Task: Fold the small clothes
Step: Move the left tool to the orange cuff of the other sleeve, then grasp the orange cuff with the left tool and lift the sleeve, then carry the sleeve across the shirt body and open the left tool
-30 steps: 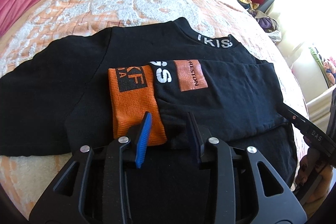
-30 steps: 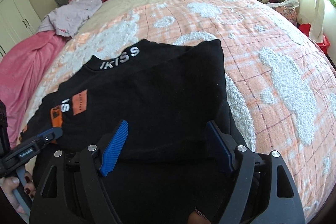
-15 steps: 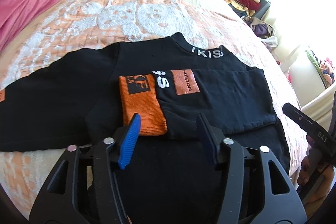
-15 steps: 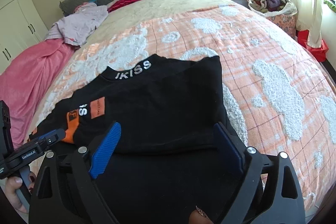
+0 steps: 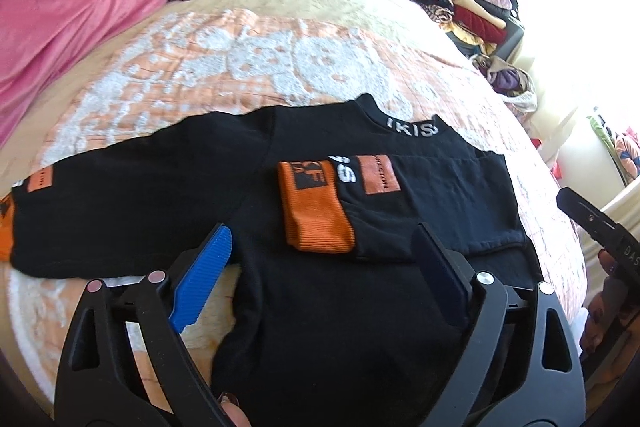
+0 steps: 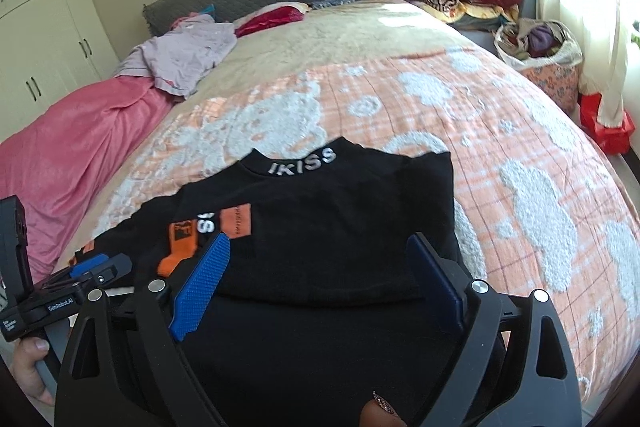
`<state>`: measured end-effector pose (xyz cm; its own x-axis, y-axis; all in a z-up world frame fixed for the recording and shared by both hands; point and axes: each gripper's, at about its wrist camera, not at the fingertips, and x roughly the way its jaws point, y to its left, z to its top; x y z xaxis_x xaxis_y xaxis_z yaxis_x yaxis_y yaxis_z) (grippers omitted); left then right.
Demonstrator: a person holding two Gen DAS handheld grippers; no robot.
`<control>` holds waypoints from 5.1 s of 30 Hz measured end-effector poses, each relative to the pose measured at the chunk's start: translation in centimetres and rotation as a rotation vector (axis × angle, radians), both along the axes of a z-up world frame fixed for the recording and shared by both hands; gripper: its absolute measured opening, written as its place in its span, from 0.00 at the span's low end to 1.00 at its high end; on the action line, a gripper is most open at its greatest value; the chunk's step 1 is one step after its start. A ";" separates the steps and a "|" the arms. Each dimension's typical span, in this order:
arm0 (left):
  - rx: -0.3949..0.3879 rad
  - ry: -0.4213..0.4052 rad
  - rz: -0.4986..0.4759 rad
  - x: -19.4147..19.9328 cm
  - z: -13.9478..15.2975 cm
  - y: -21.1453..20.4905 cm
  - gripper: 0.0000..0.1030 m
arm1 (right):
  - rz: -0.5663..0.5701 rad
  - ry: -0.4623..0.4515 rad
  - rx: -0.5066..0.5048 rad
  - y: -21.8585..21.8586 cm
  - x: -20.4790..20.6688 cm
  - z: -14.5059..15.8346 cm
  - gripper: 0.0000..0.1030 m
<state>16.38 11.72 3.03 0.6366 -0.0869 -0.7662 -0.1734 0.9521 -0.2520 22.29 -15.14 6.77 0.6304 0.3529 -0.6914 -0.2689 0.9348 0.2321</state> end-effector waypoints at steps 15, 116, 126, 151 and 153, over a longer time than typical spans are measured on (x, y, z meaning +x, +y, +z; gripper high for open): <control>0.020 -0.045 0.143 -3.7 1.6 5.3 0.87 | 0.119 -0.064 0.008 6.1 -0.9 2.9 0.86; -0.124 -0.358 0.450 -11.1 4.2 17.3 0.09 | 0.225 0.092 0.033 13.3 -3.0 -3.2 0.87; -0.141 -0.381 0.283 -8.6 5.9 11.1 0.08 | 0.138 0.080 0.065 8.9 -2.9 -2.6 0.87; -0.085 -0.228 -0.061 -1.3 1.8 -3.2 0.08 | -0.127 0.096 0.135 -3.1 -2.0 -3.5 0.87; -0.082 -0.204 -0.083 -0.8 1.0 -4.1 0.08 | -0.142 0.099 0.139 -3.8 -2.0 -3.7 0.87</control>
<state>15.62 7.62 4.08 0.7656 -0.2017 -0.6108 -0.0334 0.9358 -0.3509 20.32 -18.92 3.12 0.6116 0.3618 -0.7036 -0.1062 0.9188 0.3801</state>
